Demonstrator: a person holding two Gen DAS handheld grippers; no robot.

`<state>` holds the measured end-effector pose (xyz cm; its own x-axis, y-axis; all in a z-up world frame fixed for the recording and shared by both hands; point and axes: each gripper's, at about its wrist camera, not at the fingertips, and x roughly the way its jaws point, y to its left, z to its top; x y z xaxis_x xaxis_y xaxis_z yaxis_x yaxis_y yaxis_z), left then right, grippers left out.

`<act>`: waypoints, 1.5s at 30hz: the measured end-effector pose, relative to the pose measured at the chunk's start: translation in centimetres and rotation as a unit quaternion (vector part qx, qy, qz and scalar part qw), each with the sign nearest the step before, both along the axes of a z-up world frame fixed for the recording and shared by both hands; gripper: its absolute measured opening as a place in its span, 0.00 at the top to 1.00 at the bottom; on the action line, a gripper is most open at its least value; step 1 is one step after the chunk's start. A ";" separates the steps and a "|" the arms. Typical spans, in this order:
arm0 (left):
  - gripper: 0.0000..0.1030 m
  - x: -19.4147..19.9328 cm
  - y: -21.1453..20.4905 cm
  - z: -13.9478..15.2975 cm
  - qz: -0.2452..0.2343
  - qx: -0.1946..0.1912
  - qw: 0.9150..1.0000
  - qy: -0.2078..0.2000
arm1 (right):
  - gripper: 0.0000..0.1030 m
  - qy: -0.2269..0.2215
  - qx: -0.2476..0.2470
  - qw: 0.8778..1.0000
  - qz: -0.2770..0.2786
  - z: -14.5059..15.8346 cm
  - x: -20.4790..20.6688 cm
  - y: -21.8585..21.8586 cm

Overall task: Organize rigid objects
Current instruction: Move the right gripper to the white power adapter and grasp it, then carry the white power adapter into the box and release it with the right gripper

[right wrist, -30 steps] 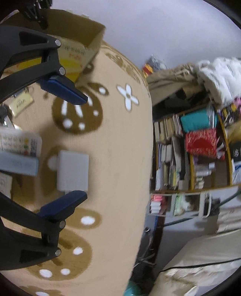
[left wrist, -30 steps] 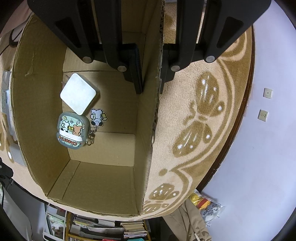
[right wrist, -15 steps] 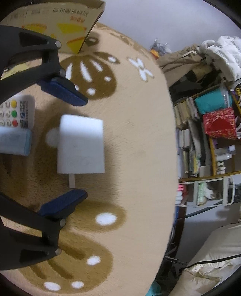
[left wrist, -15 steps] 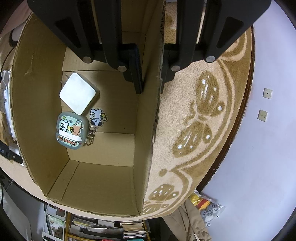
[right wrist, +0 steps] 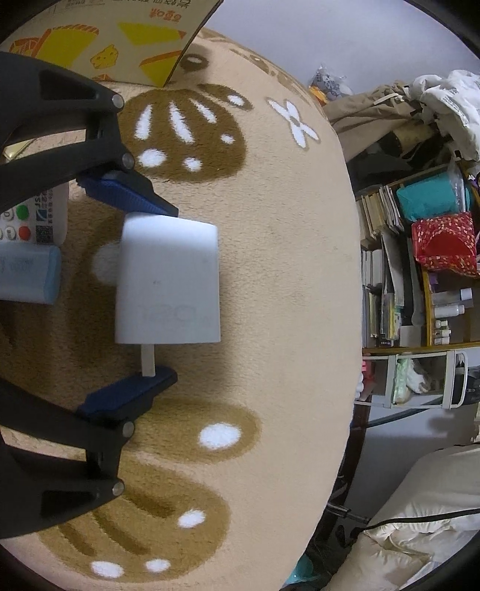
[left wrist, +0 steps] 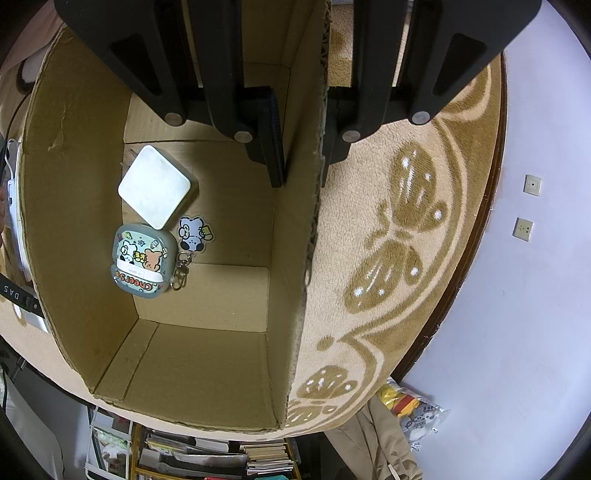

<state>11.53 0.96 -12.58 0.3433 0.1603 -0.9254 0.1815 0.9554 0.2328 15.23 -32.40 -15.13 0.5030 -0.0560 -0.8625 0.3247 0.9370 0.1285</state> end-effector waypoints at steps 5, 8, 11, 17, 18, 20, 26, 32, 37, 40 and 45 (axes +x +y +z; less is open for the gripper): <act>0.86 0.0 0.0 0.0 0.000 0.001 1.000 0.000 | 0.18 -0.008 0.009 1.000 -0.003 0.7 -0.4 0.3; 0.86 0.0 0.0 0.0 -0.001 0.001 1.000 -0.001 | 0.18 -0.021 0.021 1.000 -0.002 1.6 -0.7 0.4; 0.86 0.0 -0.1 0.0 -0.002 0.003 1.000 -0.002 | 0.19 -0.033 0.034 0.999 0.006 2.6 -0.8 0.8; 0.86 0.0 -0.1 0.0 -0.002 0.004 1.000 -0.002 | 0.19 -0.046 0.028 0.998 0.027 4.6 -0.8 3.0; 0.86 0.0 -0.1 0.0 -0.002 0.004 1.000 -0.002 | 0.19 -0.052 0.033 0.998 0.030 4.9 -0.9 3.2; 0.86 0.0 -0.1 0.0 -0.002 0.005 1.000 -0.002 | 0.19 -0.063 0.044 0.996 0.035 5.6 -1.0 3.7; 0.86 0.0 -0.2 0.0 -0.001 0.005 1.000 -0.002 | 0.19 -0.101 0.055 0.991 0.073 8.5 -1.2 6.3; 0.86 0.0 -0.2 0.2 -0.001 0.004 1.000 -0.002 | 0.19 -0.145 0.057 0.980 0.121 11.9 -1.9 9.7; 0.86 0.1 -0.2 0.4 0.002 0.000 1.000 0.000 | 0.19 -0.161 0.063 0.970 0.169 13.4 -2.4 12.9; 0.86 0.0 -0.2 0.4 0.001 0.001 1.000 -0.001 | 0.19 -0.162 0.073 0.965 0.193 13.4 -2.5 14.6; 0.86 0.0 -0.2 0.4 0.002 -0.002 1.000 0.000 | 0.19 -0.159 0.063 0.959 0.225 12.7 -2.7 17.4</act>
